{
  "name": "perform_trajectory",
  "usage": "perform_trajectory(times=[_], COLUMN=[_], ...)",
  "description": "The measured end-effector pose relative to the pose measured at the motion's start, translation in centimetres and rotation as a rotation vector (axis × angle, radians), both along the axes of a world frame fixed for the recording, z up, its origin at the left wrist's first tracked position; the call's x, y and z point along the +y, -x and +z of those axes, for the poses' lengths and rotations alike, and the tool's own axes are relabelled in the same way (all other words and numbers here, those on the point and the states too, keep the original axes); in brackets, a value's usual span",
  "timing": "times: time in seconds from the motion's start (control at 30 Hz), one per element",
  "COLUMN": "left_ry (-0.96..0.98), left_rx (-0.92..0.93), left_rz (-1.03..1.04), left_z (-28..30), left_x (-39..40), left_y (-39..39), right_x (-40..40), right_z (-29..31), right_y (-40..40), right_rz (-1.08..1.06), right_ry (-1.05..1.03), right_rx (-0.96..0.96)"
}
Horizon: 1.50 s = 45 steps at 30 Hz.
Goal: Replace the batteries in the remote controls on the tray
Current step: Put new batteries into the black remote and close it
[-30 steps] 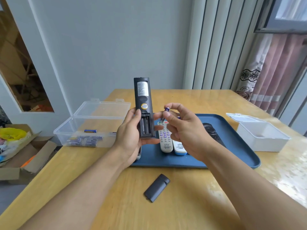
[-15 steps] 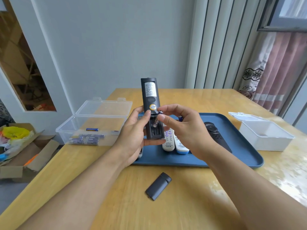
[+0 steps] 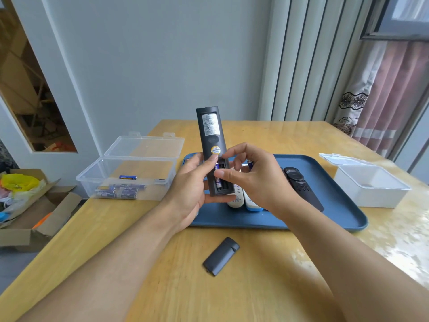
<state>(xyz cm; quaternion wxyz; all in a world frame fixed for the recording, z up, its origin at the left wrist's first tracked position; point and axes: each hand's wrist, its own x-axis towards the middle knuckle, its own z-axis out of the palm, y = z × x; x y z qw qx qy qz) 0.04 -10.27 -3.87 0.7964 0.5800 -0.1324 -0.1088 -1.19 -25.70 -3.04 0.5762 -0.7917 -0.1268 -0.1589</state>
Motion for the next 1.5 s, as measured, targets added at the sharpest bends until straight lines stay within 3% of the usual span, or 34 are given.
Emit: perform_trajectory(times=[0.27, 0.53, 0.87, 1.03, 1.13, 1.27, 1.5], left_ry=[-0.034, 0.017, 0.074, 0.042, 0.035, -0.009, -0.035], left_rx=[0.006, 0.005, -0.013, 0.008, 0.037, 0.026, -0.038], left_rz=[0.004, 0.078, 0.222, 0.306, 0.314, 0.301, 0.169], left_z=[-0.1, -0.3, -0.5, -0.7, -0.8, -0.8, -0.5], left_x=[0.0, 0.1, 0.1, 0.6, 0.7, 0.5, 0.2], left_y=[-0.2, -0.6, -1.2, -1.7, -1.7, -1.6, -1.0], right_x=[-0.4, -1.2, -0.5, -0.5, -0.6, -0.6, -0.6], right_z=[0.0, 0.1, 0.4, 0.7, 0.6, 0.5, 0.6], right_y=[-0.2, -1.0, -0.4, -0.4, -0.3, -0.1, -0.3], right_rz=[-0.093, -0.111, 0.026, 0.135, 0.131, 0.048, 0.178], right_ry=[0.059, -0.345, -0.382, -0.462, -0.451, -0.270, -0.440], right_rx=[0.071, 0.335, 0.119, 0.136, 0.125, 0.108, 0.137])
